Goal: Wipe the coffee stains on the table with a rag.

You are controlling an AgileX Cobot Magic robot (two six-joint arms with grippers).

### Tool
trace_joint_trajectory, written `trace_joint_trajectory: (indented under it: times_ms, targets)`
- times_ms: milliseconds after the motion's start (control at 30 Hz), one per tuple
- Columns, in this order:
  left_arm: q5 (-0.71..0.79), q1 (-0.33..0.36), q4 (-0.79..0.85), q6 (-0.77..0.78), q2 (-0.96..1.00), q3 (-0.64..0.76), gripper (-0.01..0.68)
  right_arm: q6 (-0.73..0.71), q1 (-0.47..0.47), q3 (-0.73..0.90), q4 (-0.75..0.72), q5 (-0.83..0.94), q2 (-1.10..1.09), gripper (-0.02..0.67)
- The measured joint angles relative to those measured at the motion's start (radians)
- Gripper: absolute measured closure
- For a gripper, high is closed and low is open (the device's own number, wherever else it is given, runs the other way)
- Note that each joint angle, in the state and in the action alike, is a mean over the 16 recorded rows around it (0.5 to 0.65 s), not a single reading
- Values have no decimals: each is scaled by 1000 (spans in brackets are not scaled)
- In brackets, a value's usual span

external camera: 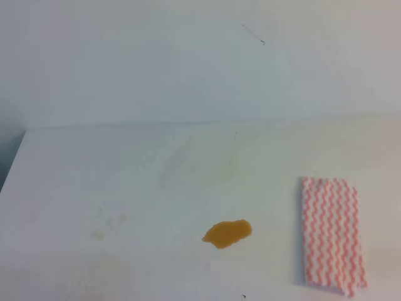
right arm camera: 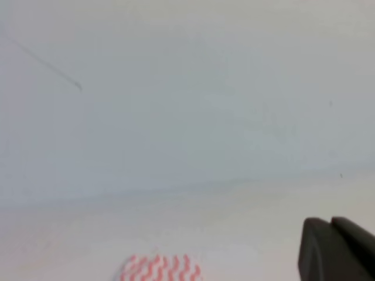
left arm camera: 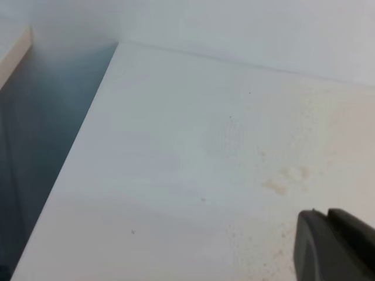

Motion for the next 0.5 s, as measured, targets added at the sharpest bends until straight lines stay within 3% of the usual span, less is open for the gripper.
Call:
trace_joint_trajectory:
  times_ms: [500]
  targets:
    - [0, 0, 0, 0, 0, 0, 672, -6, 0, 0, 0, -3, 0, 652]
